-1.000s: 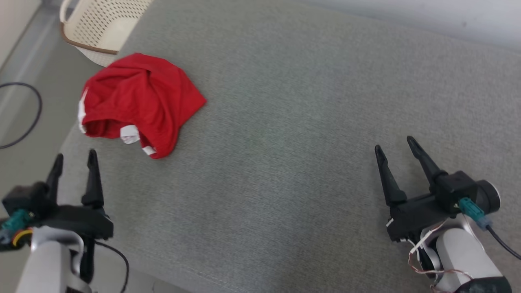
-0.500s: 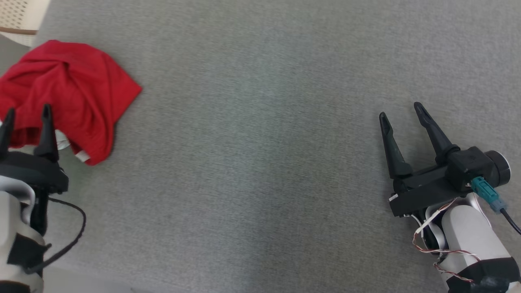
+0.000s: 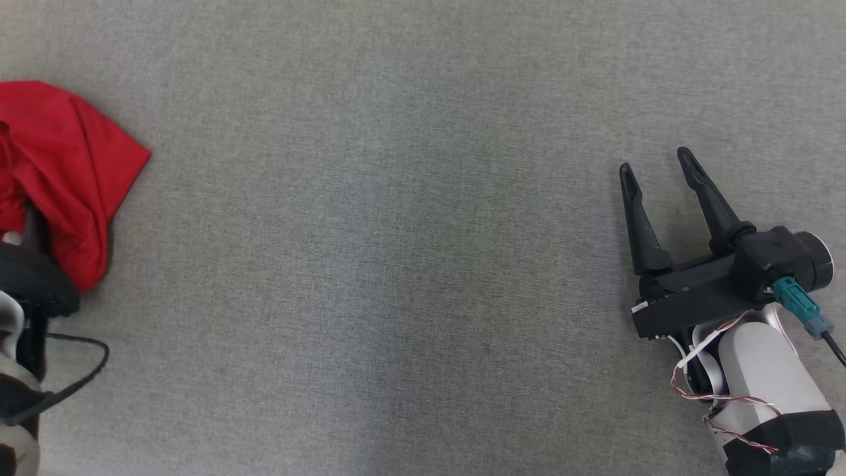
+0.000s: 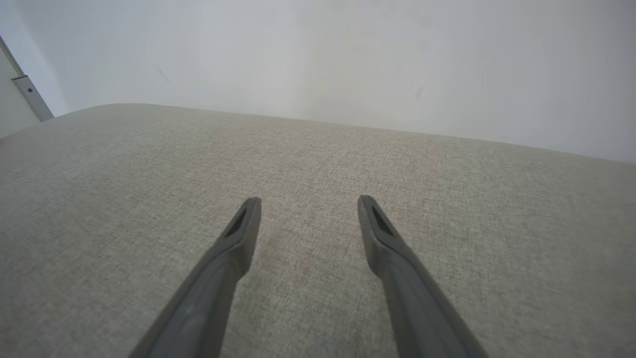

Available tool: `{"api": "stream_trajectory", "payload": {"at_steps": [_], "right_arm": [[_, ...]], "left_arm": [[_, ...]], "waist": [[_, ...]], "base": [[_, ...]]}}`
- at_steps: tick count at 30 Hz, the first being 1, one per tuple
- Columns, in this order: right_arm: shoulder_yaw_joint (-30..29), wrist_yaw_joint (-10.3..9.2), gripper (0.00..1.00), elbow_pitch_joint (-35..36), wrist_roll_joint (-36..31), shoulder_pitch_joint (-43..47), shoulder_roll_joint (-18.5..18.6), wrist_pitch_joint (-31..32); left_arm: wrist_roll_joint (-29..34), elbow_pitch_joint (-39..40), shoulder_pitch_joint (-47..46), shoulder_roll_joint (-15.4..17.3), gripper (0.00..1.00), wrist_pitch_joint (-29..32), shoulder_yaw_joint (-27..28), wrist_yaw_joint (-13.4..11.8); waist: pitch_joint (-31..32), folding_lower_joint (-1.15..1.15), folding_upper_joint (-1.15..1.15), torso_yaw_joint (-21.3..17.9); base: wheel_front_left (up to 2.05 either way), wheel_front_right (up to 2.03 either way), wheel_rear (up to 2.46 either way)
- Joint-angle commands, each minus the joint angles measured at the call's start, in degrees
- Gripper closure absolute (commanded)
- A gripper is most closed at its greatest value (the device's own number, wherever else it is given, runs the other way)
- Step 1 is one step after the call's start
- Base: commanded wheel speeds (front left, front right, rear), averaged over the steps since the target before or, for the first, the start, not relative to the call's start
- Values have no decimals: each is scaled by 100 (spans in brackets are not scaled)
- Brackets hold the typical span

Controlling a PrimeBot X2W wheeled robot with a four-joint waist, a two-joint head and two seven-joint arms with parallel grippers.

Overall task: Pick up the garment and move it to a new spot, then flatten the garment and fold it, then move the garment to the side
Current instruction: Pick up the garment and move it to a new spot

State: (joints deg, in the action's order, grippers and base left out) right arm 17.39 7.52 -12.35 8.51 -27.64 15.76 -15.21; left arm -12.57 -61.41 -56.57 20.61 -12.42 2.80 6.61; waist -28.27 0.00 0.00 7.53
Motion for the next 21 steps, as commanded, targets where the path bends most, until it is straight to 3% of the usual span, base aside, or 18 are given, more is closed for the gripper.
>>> {"api": "stream_trajectory", "payload": {"at_steps": [1,8,21], "right_arm": [[-36,-7,0,-109,-2,131,-21,19],[-155,-6,0,-119,42,258,-239,13],[-412,-6,0,-281,108,677,-604,12]], "left_arm": [[-25,-92,-1,-9,100,-32,-40,1],[-10,61,35,-101,100,-245,-210,48],[-242,1583,990,-912,100,-284,-639,83]], "waist": [[60,0,0,-41],[362,0,0,-119],[1098,0,0,-484]], "base": [[0,0,0],[0,0,0],[0,0,0]]}}
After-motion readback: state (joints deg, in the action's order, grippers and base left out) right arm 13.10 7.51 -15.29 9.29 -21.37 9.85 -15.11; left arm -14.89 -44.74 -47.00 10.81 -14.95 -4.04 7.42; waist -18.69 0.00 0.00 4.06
